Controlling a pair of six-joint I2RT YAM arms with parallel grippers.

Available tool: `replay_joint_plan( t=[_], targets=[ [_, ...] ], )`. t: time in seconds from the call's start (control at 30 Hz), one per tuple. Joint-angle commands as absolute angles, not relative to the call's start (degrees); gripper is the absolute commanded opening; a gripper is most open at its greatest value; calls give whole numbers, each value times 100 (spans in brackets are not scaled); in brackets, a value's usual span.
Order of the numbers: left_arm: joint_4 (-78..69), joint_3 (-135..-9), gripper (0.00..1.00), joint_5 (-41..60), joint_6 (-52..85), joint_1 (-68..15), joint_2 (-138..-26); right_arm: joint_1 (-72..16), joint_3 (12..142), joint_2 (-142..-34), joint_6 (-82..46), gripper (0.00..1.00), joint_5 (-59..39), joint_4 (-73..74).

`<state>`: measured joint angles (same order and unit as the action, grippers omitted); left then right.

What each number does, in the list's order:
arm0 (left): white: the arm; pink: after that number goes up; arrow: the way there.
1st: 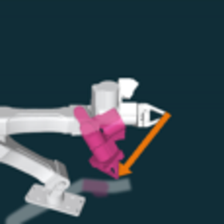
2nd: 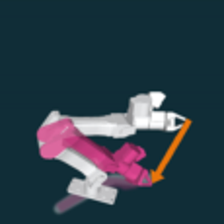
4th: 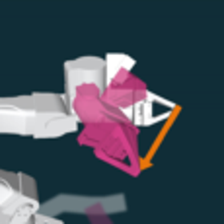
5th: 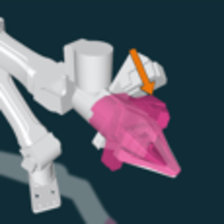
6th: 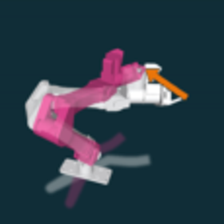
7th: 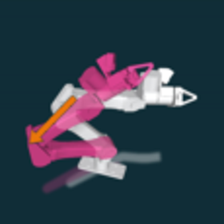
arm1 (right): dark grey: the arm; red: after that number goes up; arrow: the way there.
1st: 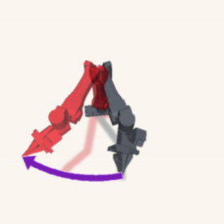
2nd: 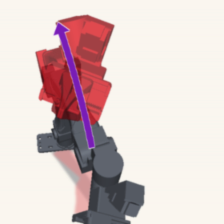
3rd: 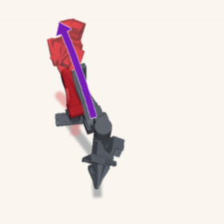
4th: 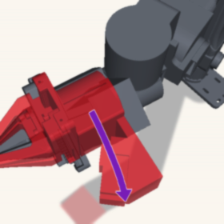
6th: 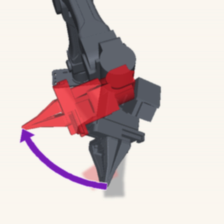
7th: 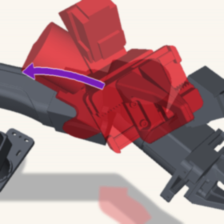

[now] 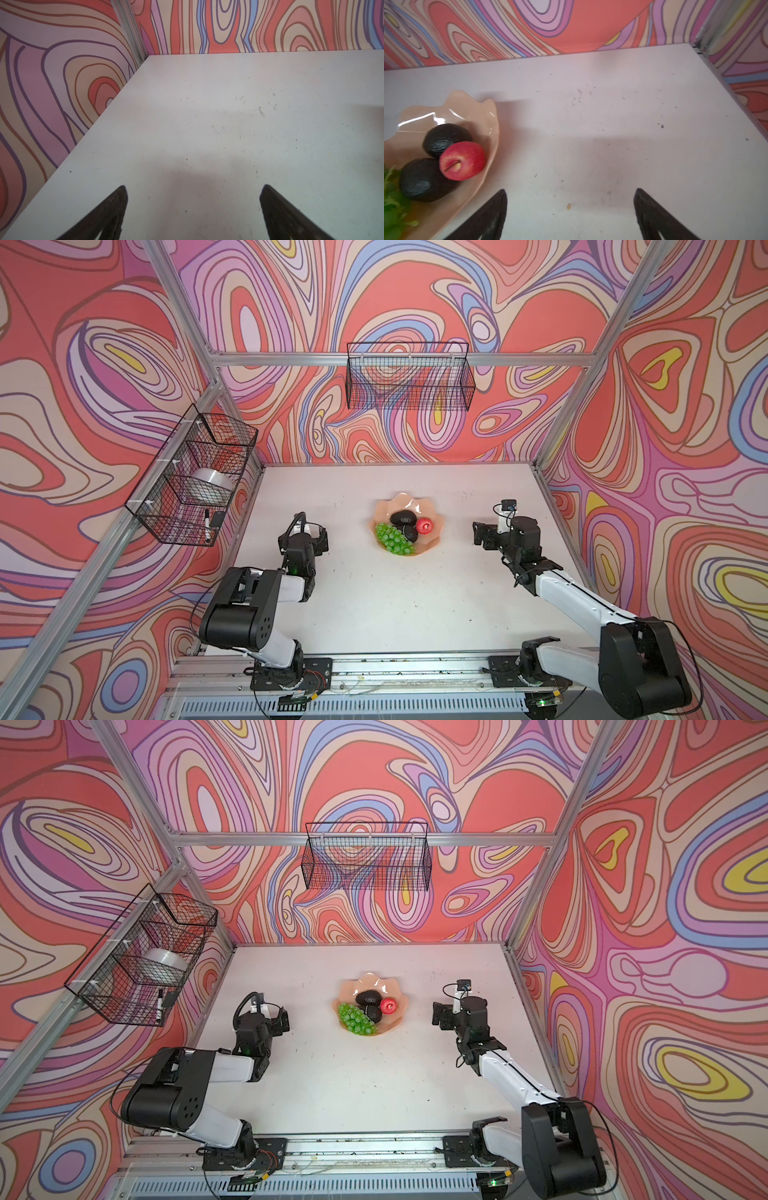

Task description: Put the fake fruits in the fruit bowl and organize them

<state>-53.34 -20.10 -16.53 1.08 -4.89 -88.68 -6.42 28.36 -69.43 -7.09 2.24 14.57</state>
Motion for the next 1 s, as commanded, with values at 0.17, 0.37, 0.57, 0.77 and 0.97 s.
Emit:
replay_joint_plan(
  t=[0.17, 0.37, 0.57, 0.77, 0.97],
  targets=[
    [-5396, -2067, 100, -1688, 88, -475, -8900, -34, 2072, -8005, -706, 98, 677, 4552],
    [-5390, -2083, 100, -1687, 95, -475, -8899, 60, 2121, -8973, -369, 98, 608, 5764],
    [-5388, -2081, 100, -1688, 90, -475, -8905, 62, 1850, -9724, -340, 98, 528, 6906],
    [-5374, -2083, 100, -1691, 98, -475, -8908, 65, 1837, -9780, -512, 98, 1127, 7020],
    [-5376, -2084, 100, -1688, 88, -475, -8904, 3, 2441, -9778, -448, 98, 1121, 5897]
  ],
)
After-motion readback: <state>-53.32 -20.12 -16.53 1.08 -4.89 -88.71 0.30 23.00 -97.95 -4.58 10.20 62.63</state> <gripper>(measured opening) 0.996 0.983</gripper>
